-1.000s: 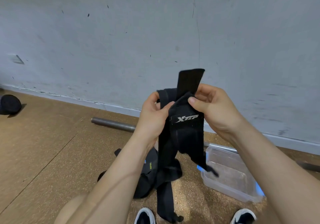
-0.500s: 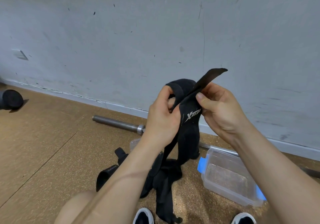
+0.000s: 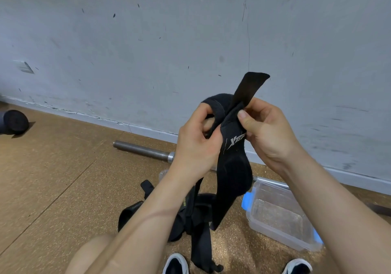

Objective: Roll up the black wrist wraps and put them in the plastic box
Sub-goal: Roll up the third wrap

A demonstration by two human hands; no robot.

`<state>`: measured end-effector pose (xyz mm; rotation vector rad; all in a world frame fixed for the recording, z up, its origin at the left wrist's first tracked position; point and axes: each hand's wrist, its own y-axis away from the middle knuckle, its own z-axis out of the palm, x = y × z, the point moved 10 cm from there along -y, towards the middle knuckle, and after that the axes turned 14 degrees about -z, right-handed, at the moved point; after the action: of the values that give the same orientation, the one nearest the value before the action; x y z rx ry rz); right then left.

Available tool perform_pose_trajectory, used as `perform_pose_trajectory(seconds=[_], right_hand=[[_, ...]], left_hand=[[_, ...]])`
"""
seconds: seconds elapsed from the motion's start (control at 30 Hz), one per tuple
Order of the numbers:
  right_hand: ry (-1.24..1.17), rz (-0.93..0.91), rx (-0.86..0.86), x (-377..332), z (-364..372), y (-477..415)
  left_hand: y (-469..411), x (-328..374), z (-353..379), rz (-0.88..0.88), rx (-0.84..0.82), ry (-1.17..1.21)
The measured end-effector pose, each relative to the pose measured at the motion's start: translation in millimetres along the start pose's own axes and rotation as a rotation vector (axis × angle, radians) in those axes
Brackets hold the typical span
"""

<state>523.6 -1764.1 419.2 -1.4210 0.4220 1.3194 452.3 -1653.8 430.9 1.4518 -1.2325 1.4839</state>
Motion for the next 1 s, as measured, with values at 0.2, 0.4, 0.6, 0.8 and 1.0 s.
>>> perform_pose_trajectory(seconds=[0.2, 0.4, 0.6, 0.8, 1.0], right_hand=[[0.118, -0.025, -0.006, -6.6, -1.2, -0.5], [0.181, -0.043, -0.033, -12.9, 0.3, 0.9], [0.398, -0.089, 0.009, -20.0, 6.8, 6.1], [0.098, 0.155, 0.131, -0.2, 1.3, 15.4], [-0.121, 0.209, -0.051, 3.6, 29.6, 20.4]], left_hand=[[2.2, -0.3, 3.2, -0.023, -0.057, 0.156], [0.5, -5.7, 0.3, -0.08, -0.04, 0.311], [-3.5, -22.8, -8.2, -0.23, 0.057, 0.426], [-5.1, -21.6, -22.7, -0.216, 0.103, 0.393], [-3.2, -26.2, -18.8, -0.271, 0.067, 0.391]])
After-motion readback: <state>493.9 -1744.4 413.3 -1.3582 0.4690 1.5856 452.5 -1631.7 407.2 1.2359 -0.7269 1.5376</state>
